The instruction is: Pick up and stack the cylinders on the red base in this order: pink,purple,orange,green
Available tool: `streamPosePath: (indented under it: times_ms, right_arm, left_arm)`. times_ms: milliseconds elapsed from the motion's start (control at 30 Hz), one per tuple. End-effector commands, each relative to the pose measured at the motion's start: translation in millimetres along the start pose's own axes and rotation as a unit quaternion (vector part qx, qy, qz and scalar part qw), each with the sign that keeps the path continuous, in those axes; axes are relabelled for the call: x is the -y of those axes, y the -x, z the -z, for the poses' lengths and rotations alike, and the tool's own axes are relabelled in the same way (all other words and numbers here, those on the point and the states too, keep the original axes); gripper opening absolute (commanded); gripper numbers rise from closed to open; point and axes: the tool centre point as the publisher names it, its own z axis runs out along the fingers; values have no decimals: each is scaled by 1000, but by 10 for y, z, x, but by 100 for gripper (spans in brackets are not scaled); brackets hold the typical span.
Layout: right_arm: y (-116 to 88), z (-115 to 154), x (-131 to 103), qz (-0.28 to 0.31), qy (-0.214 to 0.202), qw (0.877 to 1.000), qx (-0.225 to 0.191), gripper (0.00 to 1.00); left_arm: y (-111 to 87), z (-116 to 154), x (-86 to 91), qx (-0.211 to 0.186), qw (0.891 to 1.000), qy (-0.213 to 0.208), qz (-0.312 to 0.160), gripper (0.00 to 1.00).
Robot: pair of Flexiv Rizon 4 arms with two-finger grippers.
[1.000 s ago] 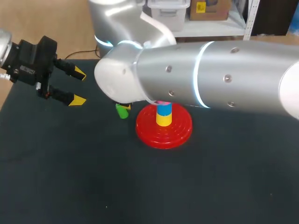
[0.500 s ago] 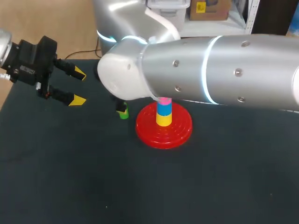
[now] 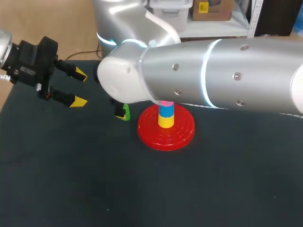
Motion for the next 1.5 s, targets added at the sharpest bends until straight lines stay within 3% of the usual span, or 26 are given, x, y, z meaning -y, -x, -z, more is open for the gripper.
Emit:
streamPosePath:
  times_ms: [33, 1133, 1167, 1200, 1300, 1333, 1500]
  right_arm:
    - [53, -13, 18, 0, 3, 1000, -2, 100]
    - [18, -93, 48, -8, 4, 1000, -7, 100]
    - [19, -94, 48, -7, 5, 1000, -7, 94]
    - [19, -93, 46, -7, 6, 1000, -7, 54]
    - [19, -94, 43, -5, 8, 1000, -7, 23]
    - [20, -95, 42, -5, 9, 1000, -8, 0]
    - [17, -98, 34, -4, 10, 1000, -9, 0]
  left_arm:
    - [-8, -3, 8, 1, 1000, 1, -1, 100]
    - [-8, -3, 8, 1, 1000, 1, -1, 100]
    - [-8, -3, 8, 1, 1000, 1, -1, 100]
    - [-8, -3, 8, 1, 1000, 1, -1, 100]
    - [-8, -3, 8, 1, 1000, 1, -1, 100]
    - [-8, -3, 8, 1, 1000, 1, -1, 100]
    - [-8, -3, 8, 1, 1000, 1, -1, 100]
